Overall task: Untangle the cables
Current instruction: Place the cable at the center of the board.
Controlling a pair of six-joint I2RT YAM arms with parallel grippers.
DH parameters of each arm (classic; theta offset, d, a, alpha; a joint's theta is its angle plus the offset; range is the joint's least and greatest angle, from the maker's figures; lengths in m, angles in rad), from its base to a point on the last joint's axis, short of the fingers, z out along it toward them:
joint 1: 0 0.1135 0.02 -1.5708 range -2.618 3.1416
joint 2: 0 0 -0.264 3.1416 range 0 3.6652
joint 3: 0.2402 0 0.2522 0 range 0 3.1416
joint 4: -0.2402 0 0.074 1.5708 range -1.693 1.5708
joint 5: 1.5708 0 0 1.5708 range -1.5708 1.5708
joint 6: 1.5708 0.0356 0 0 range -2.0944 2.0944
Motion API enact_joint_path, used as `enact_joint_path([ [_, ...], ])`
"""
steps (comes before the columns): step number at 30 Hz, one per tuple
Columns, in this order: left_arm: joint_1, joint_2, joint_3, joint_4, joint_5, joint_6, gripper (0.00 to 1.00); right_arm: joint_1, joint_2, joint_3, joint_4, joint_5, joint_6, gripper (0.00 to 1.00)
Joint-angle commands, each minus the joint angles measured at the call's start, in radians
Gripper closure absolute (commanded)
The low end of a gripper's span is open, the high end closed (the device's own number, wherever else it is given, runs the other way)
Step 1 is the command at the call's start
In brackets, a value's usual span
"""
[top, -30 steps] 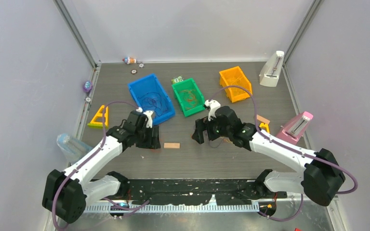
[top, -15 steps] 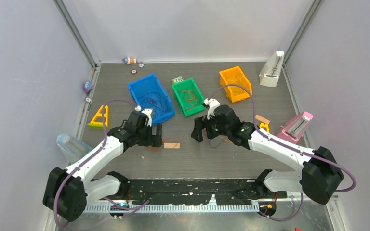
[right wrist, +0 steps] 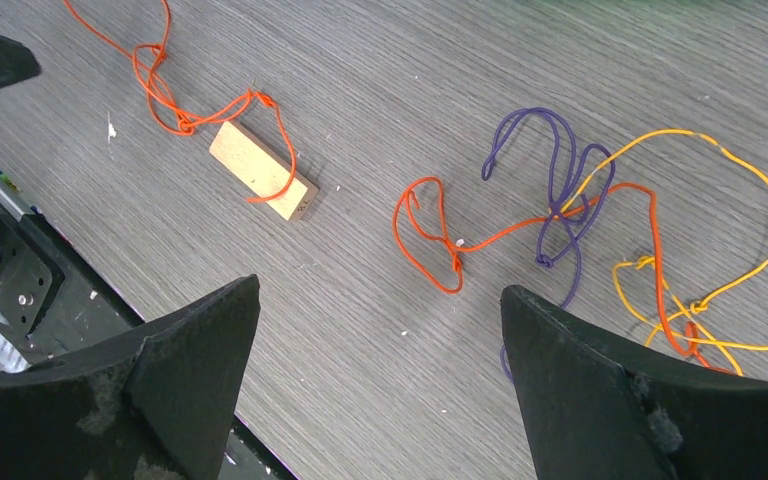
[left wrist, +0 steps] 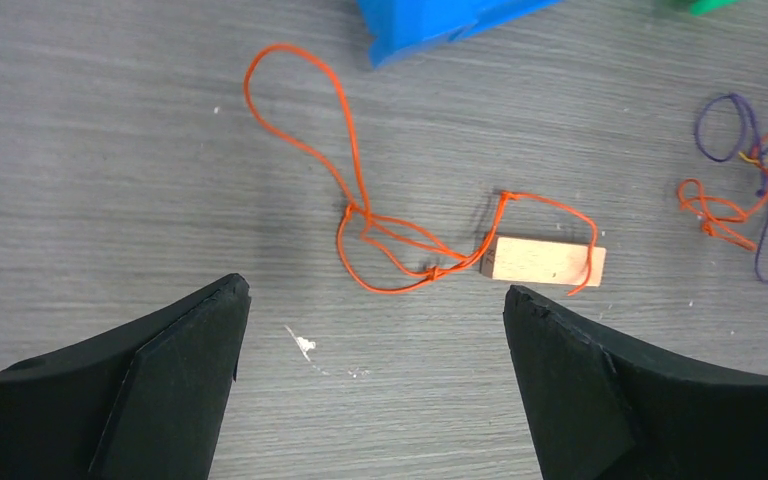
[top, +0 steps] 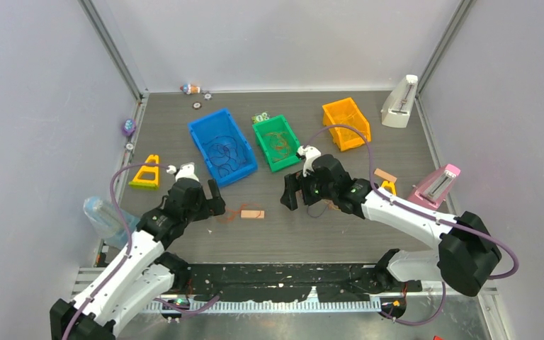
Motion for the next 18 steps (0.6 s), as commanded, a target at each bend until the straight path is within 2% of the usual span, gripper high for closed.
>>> enact_joint_path([
  [1,-0.003,0.069,-0.033,0.019,-0.013,-0.109,0.0,0.001,-0.002,0.039,0.03,-0.004,-0.012,0.05],
  [3,-0.003,0.13,-0.033,0.088,0.04,-0.104,0.0,0.001,-0.009,0.036,0.03,-0.004,-0.014,0.05],
  [8,-0.003,0.298,0.027,0.175,0.068,-0.075,0.02,0.001,-0.036,0.023,0.02,0.011,-0.021,0.05],
  [14,-0.003,0.423,-0.007,0.278,0.089,-0.127,0.18,-0.002,-0.075,0.013,-0.003,0.038,-0.029,0.05],
  [18,-0.003,0.452,-0.052,0.322,0.043,-0.166,0.25,-0.006,-0.103,-0.004,-0.001,0.051,-0.028,0.05],
])
